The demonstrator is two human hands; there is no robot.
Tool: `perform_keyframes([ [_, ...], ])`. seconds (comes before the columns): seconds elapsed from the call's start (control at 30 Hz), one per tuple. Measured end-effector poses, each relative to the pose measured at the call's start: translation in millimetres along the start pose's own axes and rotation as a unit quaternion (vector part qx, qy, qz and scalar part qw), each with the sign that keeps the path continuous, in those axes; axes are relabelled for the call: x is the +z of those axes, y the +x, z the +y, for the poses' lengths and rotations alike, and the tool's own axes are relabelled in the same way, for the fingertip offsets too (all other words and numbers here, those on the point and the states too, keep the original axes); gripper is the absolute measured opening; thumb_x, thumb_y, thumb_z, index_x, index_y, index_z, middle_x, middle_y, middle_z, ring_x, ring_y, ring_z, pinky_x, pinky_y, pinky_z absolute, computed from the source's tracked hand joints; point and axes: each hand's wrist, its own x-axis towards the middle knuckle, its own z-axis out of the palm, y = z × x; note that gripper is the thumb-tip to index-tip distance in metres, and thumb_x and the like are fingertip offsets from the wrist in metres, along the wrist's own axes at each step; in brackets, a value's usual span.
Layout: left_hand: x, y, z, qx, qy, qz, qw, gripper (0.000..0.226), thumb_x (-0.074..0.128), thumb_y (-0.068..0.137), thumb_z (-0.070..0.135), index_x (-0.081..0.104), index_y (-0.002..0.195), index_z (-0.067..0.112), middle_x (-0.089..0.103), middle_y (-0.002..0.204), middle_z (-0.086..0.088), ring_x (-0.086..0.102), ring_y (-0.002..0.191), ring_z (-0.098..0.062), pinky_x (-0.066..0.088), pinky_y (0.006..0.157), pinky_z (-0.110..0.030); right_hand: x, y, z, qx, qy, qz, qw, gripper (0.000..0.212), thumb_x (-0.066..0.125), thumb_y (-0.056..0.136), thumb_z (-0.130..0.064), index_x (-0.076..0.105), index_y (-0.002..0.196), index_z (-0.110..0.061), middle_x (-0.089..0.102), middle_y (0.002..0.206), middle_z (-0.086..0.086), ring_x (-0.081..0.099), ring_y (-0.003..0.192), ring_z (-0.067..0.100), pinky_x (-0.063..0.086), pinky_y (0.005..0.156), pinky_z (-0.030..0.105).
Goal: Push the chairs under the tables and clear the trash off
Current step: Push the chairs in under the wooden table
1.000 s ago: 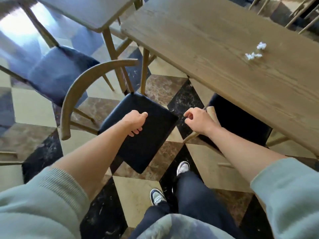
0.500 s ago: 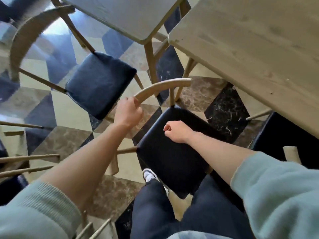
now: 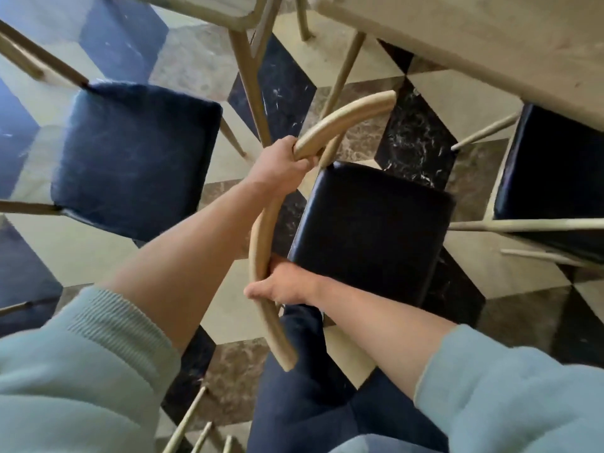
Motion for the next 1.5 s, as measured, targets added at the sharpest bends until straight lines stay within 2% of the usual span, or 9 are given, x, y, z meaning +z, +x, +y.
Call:
perform_keyframes([
  [0.1,-6.5,-4.5,-10.0,-0.01,-0.043,0.031,0.999,0.024,0.065,0.093,0.035,0.063,0.112,0.022,0.071,0.091,-0.003,0.07,0.08,-0.02,0.057,0.071,-0.034,-6.9,-11.2,-10.5,-0.004,-0.018,-0.035,0.999,0.057,0.075,0.085,-0.036,0.052,0.133,-0.017,0.066,0.111,0.003,0.067,0.095,0.021,0.06,0.083,0.036],
  [0.27,-10.4,-14.1,-17.4,-0.048,-0.092,0.105,0.989,0.026,0.062,0.097,0.03,0.055,0.121,0.024,0.067,0.091,-0.001,0.064,0.072,-0.014,0.05,0.062,-0.029,-34.3,-25.6,0.8,-0.008,-0.099,-0.062,0.993,0.038,0.074,0.077,-0.041,0.063,0.107,-0.022,0.07,0.092,0.001,0.068,0.081,0.018,0.063,0.078,0.043],
  [0.53,19.1,-24.6,26.0,-0.22,-0.185,0.183,0.94,0.032,0.06,0.098,0.03,0.053,0.126,0.017,0.065,0.101,-0.008,0.064,0.076,-0.019,0.052,0.06,-0.034,-127.8,-92.5,75.3,-0.035,-0.193,0.001,0.981,0.07,0.072,0.076,-0.023,0.041,0.137,-0.039,0.063,0.104,-0.005,0.064,0.092,0.02,0.057,0.083,0.04],
  [0.67,43.0,-21.3,56.2,-0.235,-0.095,0.112,0.961,0.035,0.06,0.092,0.044,0.065,0.108,0.013,0.07,0.09,-0.007,0.07,0.08,-0.026,0.063,0.074,-0.044,-203.6,-137.2,114.5,-0.037,-0.287,0.071,0.955,0.063,0.07,0.074,-0.021,0.049,0.129,-0.044,0.06,0.097,-0.013,0.062,0.082,0.012,0.053,0.067,0.031],
  [0.73,54.9,-16.5,74.1,-0.246,-0.102,0.063,0.962,0.046,0.058,0.093,0.051,0.069,0.101,0.007,0.074,0.089,-0.011,0.074,0.076,-0.029,0.065,0.069,-0.045,-235.1,-162.3,134.2,-0.03,-0.306,0.113,0.945,0.059,0.068,0.074,-0.017,0.056,0.125,-0.045,0.063,0.096,-0.015,0.061,0.081,0.009,0.053,0.068,0.032],
  [0.83,85.5,-7.1,108.3,-0.258,-0.136,0.019,0.956,0.048,0.056,0.101,0.046,0.065,0.105,-0.001,0.073,0.084,-0.018,0.07,0.06,-0.027,0.058,0.05,-0.036,-280.5,-191.4,163.9,-0.008,-0.317,0.186,0.93,0.058,0.063,0.075,-0.009,0.063,0.119,-0.047,0.063,0.091,-0.019,0.061,0.084,0.007,0.055,0.077,0.037],
  [1.07,146.1,7.1,183.0,-0.276,-0.212,-0.032,0.937,0.039,0.047,0.105,0.042,0.052,0.119,0.006,0.066,0.079,-0.017,0.066,0.058,-0.026,0.059,0.059,-0.041,-362.4,-228.1,216.0,0.019,-0.304,0.348,0.886,0.046,0.073,0.079,-0.002,0.069,0.112,-0.033,0.063,0.101,-0.006,0.06,0.093,0.016,0.049,0.077,0.034],
  [1.33,113.9,-19.6,148.3,-0.271,-0.204,-0.062,0.939,0.059,0.04,0.103,0.056,0.061,0.114,0.002,0.075,0.1,-0.019,0.074,0.083,-0.034,0.061,0.074,-0.045,-305.0,-201.8,144.9,-0.09,-0.242,0.28,0.925,0.046,0.072,0.086,-0.041,0.062,0.129,-0.028,0.059,0.112,-0.008,0.06,0.101,0.01,0.054,0.087,0.031],
  [1.5,20.6,-50.8,89.5,-0.232,-0.205,-0.014,0.951,0.049,0.042,0.107,0.046,0.063,0.111,0.002,0.073,0.101,-0.021,0.071,0.08,-0.032,0.057,0.067,-0.039,-242.7,-152.4,26.0,-0.162,-0.231,0.359,0.89,0.019,0.065,0.096,-0.029,0.071,0.108,-0.016,0.063,0.104,-0.001,0.063,0.092,0.013,0.055,0.082,0.028],
])
